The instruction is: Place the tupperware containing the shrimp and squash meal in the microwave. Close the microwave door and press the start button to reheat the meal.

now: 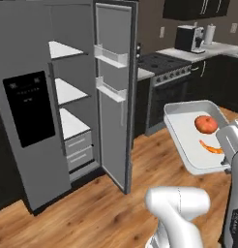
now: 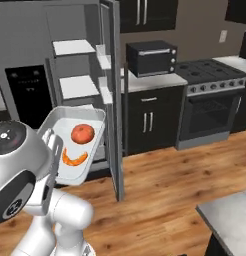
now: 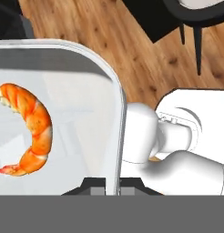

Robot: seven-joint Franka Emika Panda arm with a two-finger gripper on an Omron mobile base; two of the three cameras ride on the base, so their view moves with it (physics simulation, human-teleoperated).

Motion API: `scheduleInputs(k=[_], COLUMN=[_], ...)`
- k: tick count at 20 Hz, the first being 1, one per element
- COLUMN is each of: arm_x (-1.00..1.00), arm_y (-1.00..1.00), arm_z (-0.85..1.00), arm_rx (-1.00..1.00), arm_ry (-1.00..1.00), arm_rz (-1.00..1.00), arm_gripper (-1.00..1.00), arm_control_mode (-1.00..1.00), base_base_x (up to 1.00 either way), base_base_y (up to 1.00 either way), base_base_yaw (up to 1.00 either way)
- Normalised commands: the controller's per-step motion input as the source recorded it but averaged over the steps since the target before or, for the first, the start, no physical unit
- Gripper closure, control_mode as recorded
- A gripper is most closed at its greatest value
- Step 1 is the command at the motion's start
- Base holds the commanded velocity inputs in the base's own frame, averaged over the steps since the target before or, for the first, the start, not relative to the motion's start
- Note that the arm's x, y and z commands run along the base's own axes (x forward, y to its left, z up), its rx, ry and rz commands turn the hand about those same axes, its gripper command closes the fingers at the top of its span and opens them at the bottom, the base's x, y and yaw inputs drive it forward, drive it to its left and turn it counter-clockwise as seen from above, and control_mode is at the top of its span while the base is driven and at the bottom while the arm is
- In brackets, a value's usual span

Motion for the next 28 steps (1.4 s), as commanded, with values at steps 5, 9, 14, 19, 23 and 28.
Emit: scheduleInputs(k=[5,9,14,19,23,28], arm_x=[0.0,0.0,0.0,0.0,0.0,0.0], arm_y=[0.0,0.0,0.0,0.0,0.0,0.0], arm_z=[0.0,0.0,0.0,0.0,0.0,0.0], arm_rx=[0.0,0.0,0.0,0.0,0.0,0.0], arm_ry=[0.0,0.0,0.0,0.0,0.0,0.0], arm_rz=[0.0,0.0,0.0,0.0,0.0,0.0], arm_gripper=[1.0,1.0,1.0,1.0,1.0,1.0], arm_control_mode=[1.0,1.0,1.0,1.0,1.0,1.0], base_base_x=[-0.15,0.05,0.36,0.43,0.47,0.42], base_base_y=[0.0,0.11,0.44,0.56,0.34,0.01], base_base_yaw=[-0.67,-0.6,-0.4,-0.25,-0.22,-0.25])
